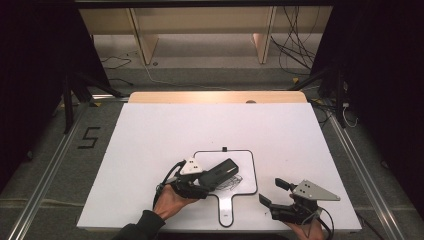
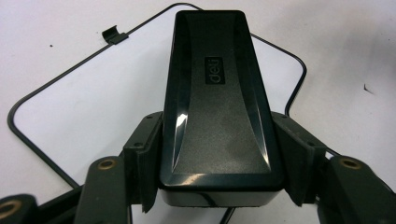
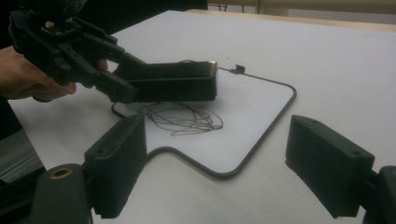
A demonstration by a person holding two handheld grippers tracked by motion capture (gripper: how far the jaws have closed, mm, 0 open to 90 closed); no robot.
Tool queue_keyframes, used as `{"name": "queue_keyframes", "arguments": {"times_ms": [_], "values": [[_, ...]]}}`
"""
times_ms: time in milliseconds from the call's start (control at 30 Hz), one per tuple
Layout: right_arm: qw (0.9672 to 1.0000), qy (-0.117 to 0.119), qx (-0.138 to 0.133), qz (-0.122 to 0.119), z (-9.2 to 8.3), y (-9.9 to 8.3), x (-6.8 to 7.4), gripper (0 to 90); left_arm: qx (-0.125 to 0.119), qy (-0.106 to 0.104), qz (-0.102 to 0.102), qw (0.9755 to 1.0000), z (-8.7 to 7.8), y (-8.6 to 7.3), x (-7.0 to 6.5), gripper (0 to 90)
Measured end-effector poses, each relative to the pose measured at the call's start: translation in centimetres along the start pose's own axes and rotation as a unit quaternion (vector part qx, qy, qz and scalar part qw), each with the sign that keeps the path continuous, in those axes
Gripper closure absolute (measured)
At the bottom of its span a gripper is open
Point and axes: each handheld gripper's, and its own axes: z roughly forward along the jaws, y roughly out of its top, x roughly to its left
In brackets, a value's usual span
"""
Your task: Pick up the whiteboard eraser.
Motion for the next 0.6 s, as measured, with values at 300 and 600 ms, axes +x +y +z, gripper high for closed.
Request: {"name": "queue_keyframes", "arguments": {"times_ms": [300, 600], "values": [[1.0000, 0.001, -0.001, 0.003, 0.0, -0.1, -0.2, 21.4, 0.008, 0.003, 0.002, 1.0000, 0.8, 0.1, -0.2, 40.5], [1.0000, -0.001, -0.004, 0.005, -0.2, -0.1, -0.3, 21.4, 0.021, 0.005, 0.006, 0.9997, 1.8, 0.0, -0.1, 40.5]]}}
